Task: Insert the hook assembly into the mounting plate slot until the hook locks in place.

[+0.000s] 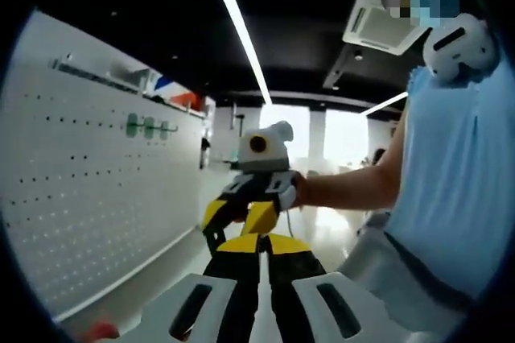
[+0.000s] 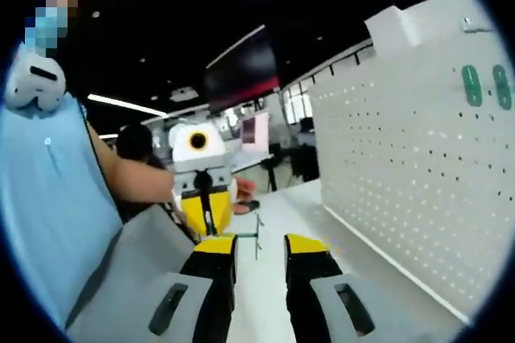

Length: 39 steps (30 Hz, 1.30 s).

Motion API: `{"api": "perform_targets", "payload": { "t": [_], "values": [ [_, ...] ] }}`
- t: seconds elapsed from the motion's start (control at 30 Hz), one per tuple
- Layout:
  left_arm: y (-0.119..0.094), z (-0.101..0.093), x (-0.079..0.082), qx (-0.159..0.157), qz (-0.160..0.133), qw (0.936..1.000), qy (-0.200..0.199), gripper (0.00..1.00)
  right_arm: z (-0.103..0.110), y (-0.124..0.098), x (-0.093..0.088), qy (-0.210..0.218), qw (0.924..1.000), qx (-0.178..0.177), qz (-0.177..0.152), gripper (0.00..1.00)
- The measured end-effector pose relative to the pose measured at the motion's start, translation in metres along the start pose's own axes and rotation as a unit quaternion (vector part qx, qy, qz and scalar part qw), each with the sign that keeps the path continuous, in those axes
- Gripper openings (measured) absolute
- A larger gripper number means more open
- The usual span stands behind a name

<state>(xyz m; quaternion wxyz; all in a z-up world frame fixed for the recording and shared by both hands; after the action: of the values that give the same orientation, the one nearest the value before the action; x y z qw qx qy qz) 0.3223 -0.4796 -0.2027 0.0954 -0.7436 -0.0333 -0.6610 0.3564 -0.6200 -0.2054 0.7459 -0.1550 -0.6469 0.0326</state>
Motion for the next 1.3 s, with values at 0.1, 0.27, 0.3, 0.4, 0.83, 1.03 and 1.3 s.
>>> {"api": "perform_targets", "payload": {
  "t": [0.1, 0.27, 0.3, 0.4, 0.83, 1.03, 1.3],
  "values": [
    [0.0, 0.004, 0.001, 0.008, 0.002, 1.0, -0.001, 0.02, -0.004, -0.004, -0.003, -0.003, 0.9997, -0.023, -0.002, 0.32],
    [0.001, 0.011, 0.005, 0.022, 0.005, 0.9997, 0.002, 0.02, -0.011, -0.011, -0.005, -0.007, 0.998, -0.062, -0.004, 0.41],
    [0.001, 0.014, 0.006, 0.027, 0.005, 0.9996, 0.002, 0.02, -0.011, -0.013, -0.005, -0.009, 0.9978, -0.065, -0.006, 0.43],
    [0.001, 0.019, 0.011, 0.035, 0.002, 0.9994, 0.002, 0.02, -0.014, -0.017, -0.003, -0.011, 0.9966, -0.08, -0.012, 0.47],
    [0.007, 0.039, 0.026, 0.057, 0.001, 0.9983, 0.012, 0.02, -0.023, -0.036, 0.005, -0.01, 0.9893, -0.143, -0.028, 0.62],
    [0.01, 0.052, 0.037, 0.066, -0.003, 0.9977, 0.017, 0.02, -0.028, -0.053, 0.006, -0.013, 0.9811, -0.19, -0.036, 0.68],
    [0.021, 0.075, 0.059, 0.08, -0.007, 0.9964, 0.027, 0.02, -0.023, -0.075, 0.006, -0.024, 0.9708, -0.235, -0.044, 0.71]
  ]
}}
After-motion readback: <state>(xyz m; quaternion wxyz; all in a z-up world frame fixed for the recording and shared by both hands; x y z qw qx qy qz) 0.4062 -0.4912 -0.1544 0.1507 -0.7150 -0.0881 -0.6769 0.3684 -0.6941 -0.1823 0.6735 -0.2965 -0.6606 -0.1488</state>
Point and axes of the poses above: the point that each gripper's makers call its tool centre point, and the gripper's own axes: y roughly forward along the fingers, z roughly to its left, x roughly out of its top, the point moved 7 cm from there along -y, roughly backward along the fingers, and after that the axes turned 4 degrees about z, right-handed, at the moved point
